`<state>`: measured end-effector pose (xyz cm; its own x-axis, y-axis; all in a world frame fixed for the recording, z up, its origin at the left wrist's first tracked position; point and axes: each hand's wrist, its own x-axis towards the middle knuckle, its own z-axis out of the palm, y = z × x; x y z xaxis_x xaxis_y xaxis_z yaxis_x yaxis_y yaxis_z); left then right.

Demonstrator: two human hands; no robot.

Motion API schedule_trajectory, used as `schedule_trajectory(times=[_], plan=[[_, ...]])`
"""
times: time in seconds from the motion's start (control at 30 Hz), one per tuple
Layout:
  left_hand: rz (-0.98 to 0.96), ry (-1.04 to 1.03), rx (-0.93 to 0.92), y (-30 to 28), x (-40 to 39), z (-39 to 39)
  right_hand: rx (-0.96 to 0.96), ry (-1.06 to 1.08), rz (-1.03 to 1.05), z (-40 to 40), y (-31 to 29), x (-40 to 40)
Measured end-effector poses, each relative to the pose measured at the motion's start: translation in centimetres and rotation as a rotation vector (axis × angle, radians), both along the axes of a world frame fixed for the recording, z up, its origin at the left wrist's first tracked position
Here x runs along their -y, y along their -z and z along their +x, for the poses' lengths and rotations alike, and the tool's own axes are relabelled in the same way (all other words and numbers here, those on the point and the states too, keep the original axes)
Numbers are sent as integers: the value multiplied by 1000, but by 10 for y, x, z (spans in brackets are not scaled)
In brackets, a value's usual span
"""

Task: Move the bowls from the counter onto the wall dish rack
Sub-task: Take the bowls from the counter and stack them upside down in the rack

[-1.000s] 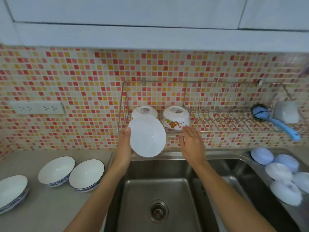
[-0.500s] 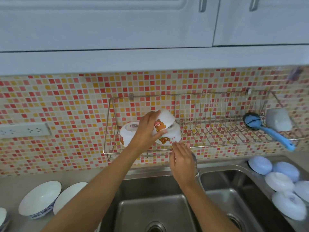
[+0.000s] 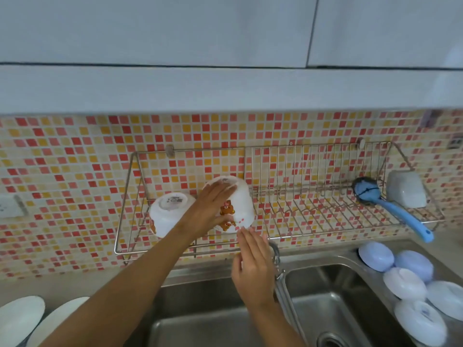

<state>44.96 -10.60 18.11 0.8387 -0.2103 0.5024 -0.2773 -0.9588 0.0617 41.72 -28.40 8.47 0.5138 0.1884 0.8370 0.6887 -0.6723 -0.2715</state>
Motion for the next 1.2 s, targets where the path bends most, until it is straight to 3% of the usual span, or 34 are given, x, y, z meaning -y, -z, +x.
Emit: schedule_trajectory(times=[0.27,0.53,0.8,0.93,1.2], plan=[[166,54,-65,10,1,-5,-37,-17,16,-3,1,-2],[-27,-12,-145,7,-5,-20,-47,-4,-19,-6,-2,-1],[-237,-436,14,7,-33,-73,-53,0,3,-6,-3,-1],[-370,-522,54,14,-48,-90,-19,2,6,-5,-4,0],[-227,-467,86,22,-46,-97,-39,13,-13,-8,-6,-2]])
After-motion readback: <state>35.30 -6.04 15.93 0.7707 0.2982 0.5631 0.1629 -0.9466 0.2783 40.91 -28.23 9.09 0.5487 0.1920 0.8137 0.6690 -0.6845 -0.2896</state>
